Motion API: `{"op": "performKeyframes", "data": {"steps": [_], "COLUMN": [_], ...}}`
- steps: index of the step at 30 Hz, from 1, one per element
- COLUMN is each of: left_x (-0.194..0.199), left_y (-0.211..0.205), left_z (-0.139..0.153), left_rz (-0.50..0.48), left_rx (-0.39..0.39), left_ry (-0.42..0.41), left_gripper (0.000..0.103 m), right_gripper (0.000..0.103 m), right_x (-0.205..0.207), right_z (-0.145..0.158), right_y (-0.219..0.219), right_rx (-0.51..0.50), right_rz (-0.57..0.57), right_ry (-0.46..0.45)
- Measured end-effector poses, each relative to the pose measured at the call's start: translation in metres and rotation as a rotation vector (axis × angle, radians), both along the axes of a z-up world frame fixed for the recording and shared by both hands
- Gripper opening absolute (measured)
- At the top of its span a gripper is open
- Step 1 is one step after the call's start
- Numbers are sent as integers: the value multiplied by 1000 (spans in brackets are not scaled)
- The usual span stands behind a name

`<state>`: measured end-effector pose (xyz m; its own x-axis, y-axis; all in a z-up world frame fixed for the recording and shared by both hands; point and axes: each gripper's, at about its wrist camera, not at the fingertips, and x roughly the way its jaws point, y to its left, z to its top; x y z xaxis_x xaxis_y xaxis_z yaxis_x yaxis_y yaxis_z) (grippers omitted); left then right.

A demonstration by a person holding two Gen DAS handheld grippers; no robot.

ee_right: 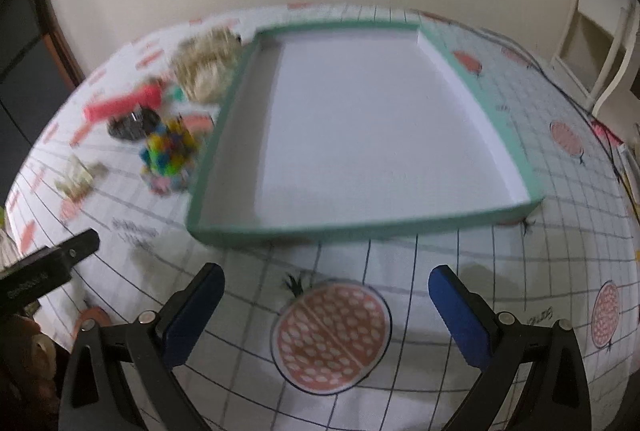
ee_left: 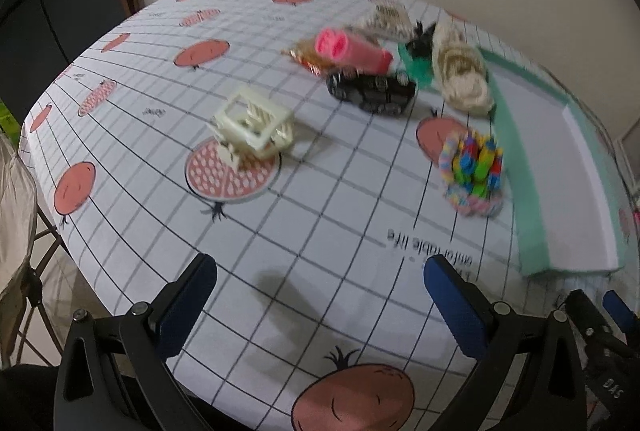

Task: Organize objects
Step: 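Move both tools toward the scattered items beside the white tray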

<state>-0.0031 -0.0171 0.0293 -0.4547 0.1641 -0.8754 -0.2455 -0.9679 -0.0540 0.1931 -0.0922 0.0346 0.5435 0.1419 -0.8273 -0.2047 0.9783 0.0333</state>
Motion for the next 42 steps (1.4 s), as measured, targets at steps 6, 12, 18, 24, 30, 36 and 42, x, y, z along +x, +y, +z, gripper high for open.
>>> {"op": "performKeyframes", "data": {"steps": [6,12,18,24,30,36,42], "left_x": [-16,-35,-57,-74,-97,-106,-107], "left_y": [-8,-22,-32,-31,-37,-46,-47], "left_z": [15,26,30,26,26,23,26], "left_rz": [13,48,59,21,-4,4,-22], "left_rx": [15,30,69,59,89,135,157], "left_ry": [28,26,-33,-108,-180,-214,-210], "left_gripper": [103,103,103,103,103,103,103], "right_gripper": [103,103,103,103,103,103,103], "right_x": [8,13,22,40,48,51,61], "right_z": [38,66,80,83,78,70,56], "right_y": [4,24,59,88,112,128,134], "right_rx": [23,33,-16,-34,0,-27,6], "right_rz": [24,96,188,244,331,350,376], "right_ry": [-100,-151,-150,-106,-76,-58,0]}}
